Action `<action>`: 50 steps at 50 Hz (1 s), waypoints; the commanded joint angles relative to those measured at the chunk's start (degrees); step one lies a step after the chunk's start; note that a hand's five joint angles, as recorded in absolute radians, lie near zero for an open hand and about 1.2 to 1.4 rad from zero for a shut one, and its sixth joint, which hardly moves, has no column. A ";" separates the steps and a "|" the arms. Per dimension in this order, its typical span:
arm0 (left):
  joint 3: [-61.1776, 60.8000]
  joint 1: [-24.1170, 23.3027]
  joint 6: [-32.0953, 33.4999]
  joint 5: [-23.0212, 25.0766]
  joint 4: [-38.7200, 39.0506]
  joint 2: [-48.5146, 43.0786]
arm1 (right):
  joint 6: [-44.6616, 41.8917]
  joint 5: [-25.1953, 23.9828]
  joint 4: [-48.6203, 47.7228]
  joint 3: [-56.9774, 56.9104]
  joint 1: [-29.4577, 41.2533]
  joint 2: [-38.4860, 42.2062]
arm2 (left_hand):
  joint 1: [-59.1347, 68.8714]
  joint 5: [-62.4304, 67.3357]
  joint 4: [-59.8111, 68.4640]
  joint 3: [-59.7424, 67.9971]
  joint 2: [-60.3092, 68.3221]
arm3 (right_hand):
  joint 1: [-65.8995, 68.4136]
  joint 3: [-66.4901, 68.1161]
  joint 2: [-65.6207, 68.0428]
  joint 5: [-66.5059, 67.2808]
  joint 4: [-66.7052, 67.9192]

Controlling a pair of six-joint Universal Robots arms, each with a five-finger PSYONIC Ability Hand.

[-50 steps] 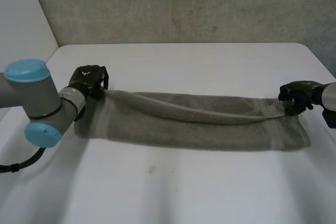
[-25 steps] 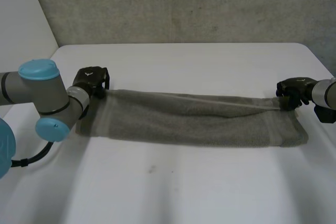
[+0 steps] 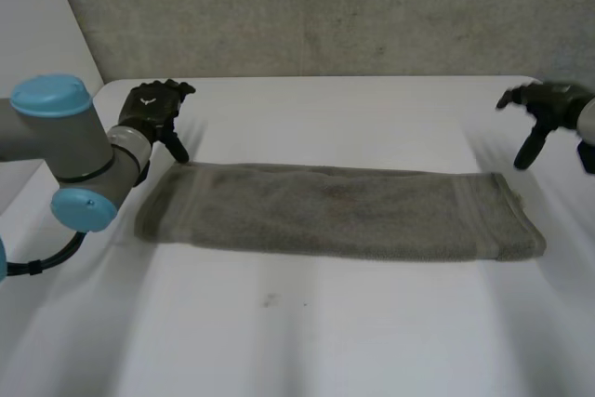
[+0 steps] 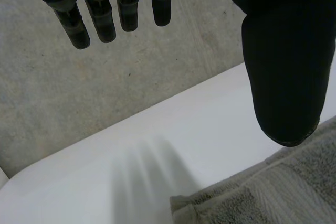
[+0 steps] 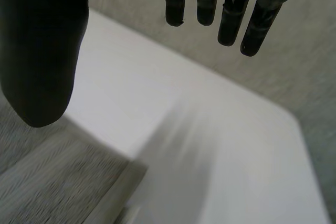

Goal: Fold the towel.

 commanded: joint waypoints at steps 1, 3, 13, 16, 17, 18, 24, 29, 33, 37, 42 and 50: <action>-6.04 0.31 -0.05 -0.08 -2.76 6.62 | -0.05 -4.31 -4.01 11.43 -3.18 -12.21 | 0.89 1.33 1.33 1.18 1.47 | -3.78 -4.04 -4.41 -3.63 -4.92; -8.67 0.40 -0.13 -0.08 -2.85 8.47 | -0.66 -5.98 -5.94 15.82 -3.70 -14.76 | 1.22 1.67 1.67 1.52 1.81 | -3.78 -4.04 -4.41 -3.63 -4.92; -24.43 0.58 -0.57 0.18 1.81 18.86 | -10.51 -10.04 -23.97 49.35 -5.20 -27.79 | 1.56 2.01 2.01 1.86 2.15 | 3.54 3.27 2.91 3.69 2.40; -28.21 0.67 -0.66 0.18 4.00 21.58 | -13.85 -10.22 -29.51 58.14 -5.20 -29.46 | 1.56 2.01 2.01 1.86 2.15 | 8.08 7.81 7.45 8.23 6.94; -29.77 0.67 -0.66 0.09 4.96 22.80 | -15.42 -10.22 -31.60 61.45 -5.20 -29.72 | 1.39 1.84 1.84 1.69 1.98 | 11.24 10.98 10.62 11.39 10.10; -29.79 0.67 -0.66 0.09 4.97 22.81 | -15.43 -10.22 -31.62 61.48 -5.20 -29.72 | 1.39 1.84 1.84 1.69 1.98 | 11.28 11.01 10.65 11.42 10.14; -33.92 0.67 -0.75 0.09 8.13 25.27 | -21.67 -9.78 -38.83 69.56 -5.03 -29.37 | 1.39 1.84 1.84 1.69 1.98 | 15.31 15.05 14.69 15.46 14.17; -34.54 0.23 -0.84 0.09 8.49 25.27 | -24.48 -8.99 -42.34 70.09 -5.03 -26.56 | 1.22 1.67 1.67 1.52 1.81 | 20.19 19.92 19.56 20.34 19.05; -34.62 0.14 -0.93 0.00 8.49 25.36 | -25.80 -8.28 -42.60 69.48 -5.12 -23.40 | 1.22 1.67 1.67 1.52 1.81 | 31.24 30.98 30.62 31.39 30.10; -34.71 0.05 -1.01 0.00 8.49 25.36 | -25.89 -7.76 -42.78 69.30 -5.20 -22.87 | 1.22 1.67 1.67 1.52 1.81 | 49.96 49.70 49.34 50.11 48.82; -34.71 0.05 -1.28 0.00 8.49 25.36 | -25.80 -3.54 -43.22 66.58 -6.43 -22.52 | 0.89 1.34 1.34 1.19 1.47 | 66.22 65.96 65.59 66.37 65.08; -34.71 0.14 -1.28 0.00 8.49 25.36 | -25.89 -3.18 -42.34 64.73 -10.21 -21.02 | 0.72 1.17 1.17 1.02 1.30 | 66.22 65.96 65.59 66.37 65.08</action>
